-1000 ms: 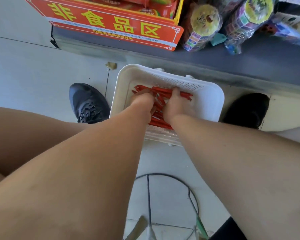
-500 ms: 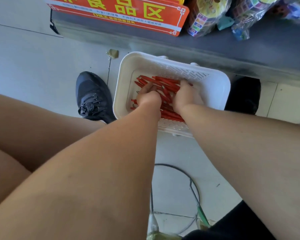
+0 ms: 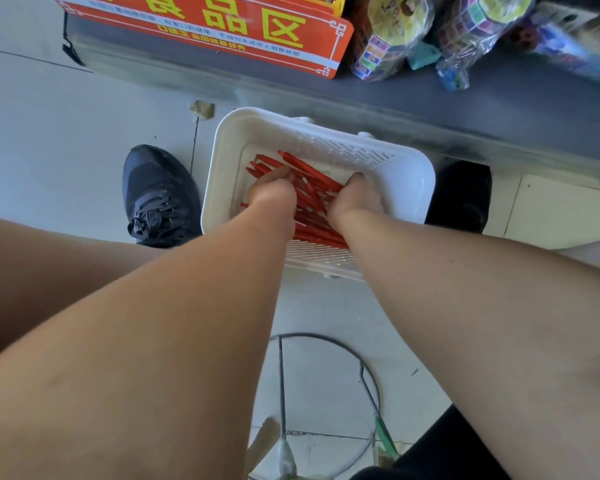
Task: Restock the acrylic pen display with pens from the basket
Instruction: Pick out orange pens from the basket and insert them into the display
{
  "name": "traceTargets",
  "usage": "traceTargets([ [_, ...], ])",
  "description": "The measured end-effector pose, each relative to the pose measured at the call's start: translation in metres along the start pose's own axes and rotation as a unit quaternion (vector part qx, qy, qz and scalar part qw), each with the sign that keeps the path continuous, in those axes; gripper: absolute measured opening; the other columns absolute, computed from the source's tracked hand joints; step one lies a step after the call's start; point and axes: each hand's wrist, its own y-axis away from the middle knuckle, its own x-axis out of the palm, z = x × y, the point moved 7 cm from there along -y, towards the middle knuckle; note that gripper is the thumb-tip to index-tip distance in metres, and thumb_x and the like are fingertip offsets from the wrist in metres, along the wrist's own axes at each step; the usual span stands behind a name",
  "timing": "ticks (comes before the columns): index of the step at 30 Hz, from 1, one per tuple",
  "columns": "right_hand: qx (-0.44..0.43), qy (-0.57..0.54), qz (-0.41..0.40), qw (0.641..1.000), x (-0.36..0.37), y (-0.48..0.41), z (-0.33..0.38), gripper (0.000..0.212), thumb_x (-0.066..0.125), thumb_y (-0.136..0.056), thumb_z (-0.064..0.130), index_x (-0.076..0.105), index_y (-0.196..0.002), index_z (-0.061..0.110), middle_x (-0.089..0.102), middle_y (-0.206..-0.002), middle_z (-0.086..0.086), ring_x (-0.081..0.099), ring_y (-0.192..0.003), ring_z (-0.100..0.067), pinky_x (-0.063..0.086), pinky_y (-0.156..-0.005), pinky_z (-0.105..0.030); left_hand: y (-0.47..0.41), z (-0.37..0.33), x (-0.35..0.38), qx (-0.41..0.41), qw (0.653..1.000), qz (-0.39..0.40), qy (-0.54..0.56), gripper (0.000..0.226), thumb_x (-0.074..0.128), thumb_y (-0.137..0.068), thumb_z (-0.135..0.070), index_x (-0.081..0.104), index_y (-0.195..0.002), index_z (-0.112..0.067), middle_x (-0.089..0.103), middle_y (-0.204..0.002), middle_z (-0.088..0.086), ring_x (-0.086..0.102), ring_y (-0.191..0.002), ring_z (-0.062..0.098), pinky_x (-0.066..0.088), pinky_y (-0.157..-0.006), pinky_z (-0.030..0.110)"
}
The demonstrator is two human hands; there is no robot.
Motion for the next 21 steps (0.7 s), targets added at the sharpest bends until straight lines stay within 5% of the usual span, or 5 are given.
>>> traceTargets([
  [3,-0.013,0.031,0.038,0.999,0.011,-0.007,0.008,0.017,0.051,-0.094,0.019,0.051,-0.111,0.02,0.057,-0.117,-0.006,0.056,-0.107,-0.03,0.038,-0.081,-0.032,-0.004,0.002,0.001,0.0,0.999,-0.004,0.043,0.037,0.044,-0.102,-0.014,0.055,-0.137,-0.017,0.061,-0.133,0.009,0.059,-0.122,0.028,0.056,-0.071,0.036],
  [6,-0.013,0.035,0.052,0.998,0.02,-0.013,0.011,0.011,0.051,-0.095,0.017,0.055,-0.105,0.018,0.054,-0.104,-0.005,0.054,-0.103,-0.026,0.038,-0.082,-0.03,0.001,0.006,0.0,-0.025,0.987,-0.021,0.158,0.042,0.023,-0.107,-0.012,0.054,-0.137,-0.012,0.062,-0.129,0.011,0.056,-0.126,0.024,0.049,-0.098,0.028],
  [11,-0.035,-0.041,0.05,0.997,0.019,-0.016,0.019,0.013,0.055,-0.095,0.024,0.065,-0.103,0.021,0.059,-0.1,-0.002,0.054,-0.09,-0.023,0.041,-0.081,-0.03,0.012,0.003,-0.001,-0.002,0.993,-0.02,0.115,0.035,0.048,-0.1,-0.015,0.056,-0.135,-0.018,0.061,-0.135,0.01,0.061,-0.12,0.029,0.053,-0.075,0.033],
  [14,-0.035,-0.07,0.065,0.995,0.019,-0.018,0.02,0.008,0.066,-0.089,0.033,0.066,-0.087,0.025,0.065,-0.104,-0.008,0.064,-0.083,-0.026,0.051,-0.082,-0.031,0.016,0.001,0.0,-0.006,0.99,-0.014,0.14,0.04,0.05,-0.099,-0.007,0.056,-0.135,-0.022,0.069,-0.111,0.008,0.065,-0.088,0.021,0.052,-0.078,0.03],
  [21,-0.02,-0.174,0.199,0.964,0.013,0.0,0.01,0.008,0.066,-0.094,0.023,0.068,-0.088,0.019,0.049,-0.065,-0.002,0.042,-0.048,-0.014,0.038,-0.046,-0.02,0.021,0.0,0.001,0.011,0.998,-0.001,0.064,0.029,0.057,-0.092,-0.008,0.065,-0.117,-0.022,0.063,-0.072,0.0,0.055,-0.063,0.013,0.05,-0.061,0.025],
])
